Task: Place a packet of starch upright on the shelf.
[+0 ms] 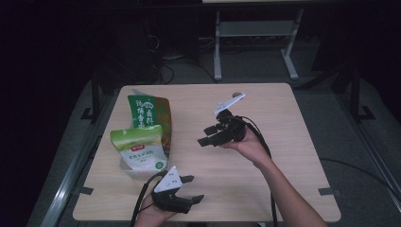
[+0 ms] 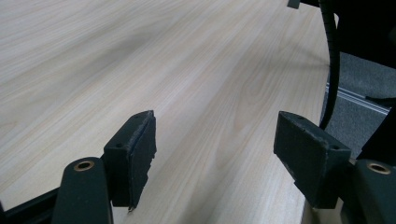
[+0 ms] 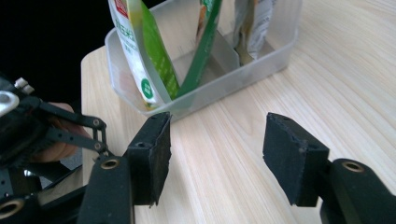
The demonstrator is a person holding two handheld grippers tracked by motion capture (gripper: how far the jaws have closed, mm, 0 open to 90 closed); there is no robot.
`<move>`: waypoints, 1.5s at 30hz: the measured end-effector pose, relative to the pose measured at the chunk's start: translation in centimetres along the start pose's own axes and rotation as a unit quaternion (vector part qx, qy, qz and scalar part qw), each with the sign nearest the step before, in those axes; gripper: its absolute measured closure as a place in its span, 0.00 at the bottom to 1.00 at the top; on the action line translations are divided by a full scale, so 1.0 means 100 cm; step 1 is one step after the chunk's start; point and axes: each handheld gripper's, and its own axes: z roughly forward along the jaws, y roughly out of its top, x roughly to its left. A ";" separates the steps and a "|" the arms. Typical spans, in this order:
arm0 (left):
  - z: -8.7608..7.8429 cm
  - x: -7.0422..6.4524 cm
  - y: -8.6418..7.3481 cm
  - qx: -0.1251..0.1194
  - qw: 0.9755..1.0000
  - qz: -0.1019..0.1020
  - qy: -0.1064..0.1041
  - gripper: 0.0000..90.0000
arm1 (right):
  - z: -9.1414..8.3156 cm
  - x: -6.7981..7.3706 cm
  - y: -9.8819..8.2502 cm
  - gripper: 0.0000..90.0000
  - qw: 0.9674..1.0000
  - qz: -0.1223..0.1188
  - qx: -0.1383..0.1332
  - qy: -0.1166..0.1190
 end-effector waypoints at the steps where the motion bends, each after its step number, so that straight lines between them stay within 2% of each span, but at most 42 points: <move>1: 0.000 0.000 0.000 0.000 1.000 -0.004 -0.001 0.33 | -0.002 0.000 -0.002 0.44 1.000 0.004 0.000 -0.002; 14: -0.001 0.001 0.000 0.004 1.000 -0.001 0.001 0.32 | -0.022 -0.009 -0.034 0.40 0.999 0.020 0.007 -0.029; 45: -0.001 0.001 0.000 0.006 1.000 0.002 0.001 0.32 | -0.053 -0.015 -0.096 0.36 0.996 0.066 0.016 -0.057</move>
